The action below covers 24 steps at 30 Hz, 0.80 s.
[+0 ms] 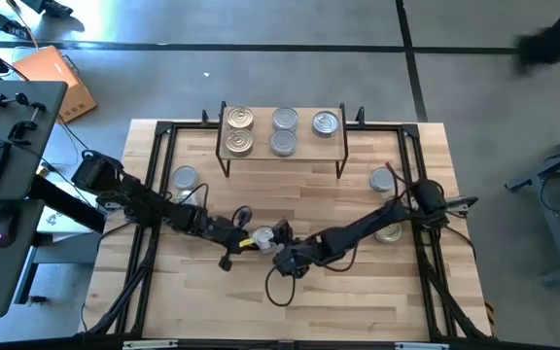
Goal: Stack canned seafood by type on shelf
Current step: Put the bottom left green tuna can on the shelf aligned with the other green tuna can
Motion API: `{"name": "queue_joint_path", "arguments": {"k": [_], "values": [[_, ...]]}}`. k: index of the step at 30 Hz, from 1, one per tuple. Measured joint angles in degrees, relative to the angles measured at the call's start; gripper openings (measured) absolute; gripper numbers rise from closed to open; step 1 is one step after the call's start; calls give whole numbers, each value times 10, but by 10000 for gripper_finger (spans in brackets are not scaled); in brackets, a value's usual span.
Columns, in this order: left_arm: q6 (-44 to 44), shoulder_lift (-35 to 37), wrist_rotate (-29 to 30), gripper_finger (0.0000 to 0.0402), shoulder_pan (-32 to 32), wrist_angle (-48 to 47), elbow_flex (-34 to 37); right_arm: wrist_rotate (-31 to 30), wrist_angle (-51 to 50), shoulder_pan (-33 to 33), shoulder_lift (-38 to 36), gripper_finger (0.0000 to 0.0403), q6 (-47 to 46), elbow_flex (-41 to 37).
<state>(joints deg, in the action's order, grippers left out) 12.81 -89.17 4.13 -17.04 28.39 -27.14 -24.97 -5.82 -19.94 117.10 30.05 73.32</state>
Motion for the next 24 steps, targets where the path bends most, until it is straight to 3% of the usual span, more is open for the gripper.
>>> {"name": "queue_joint_path", "arguments": {"k": [7, 12, 21, 24], "values": [[-11, 0, -24, 0, 18, 19, 0, -81, 56, 0, 36, 255, 0, 0], [-18, 1, -25, 0, 21, 20, 0, -91, 78, 0, 37, 245, -17, -1], [-23, 3, -21, 0, 21, 22, 0, -65, 74, -3, 36, 126, -22, -1], [-27, 4, -19, 1, 21, 26, 0, -86, 65, -11, 36, 123, -55, -1]]}}
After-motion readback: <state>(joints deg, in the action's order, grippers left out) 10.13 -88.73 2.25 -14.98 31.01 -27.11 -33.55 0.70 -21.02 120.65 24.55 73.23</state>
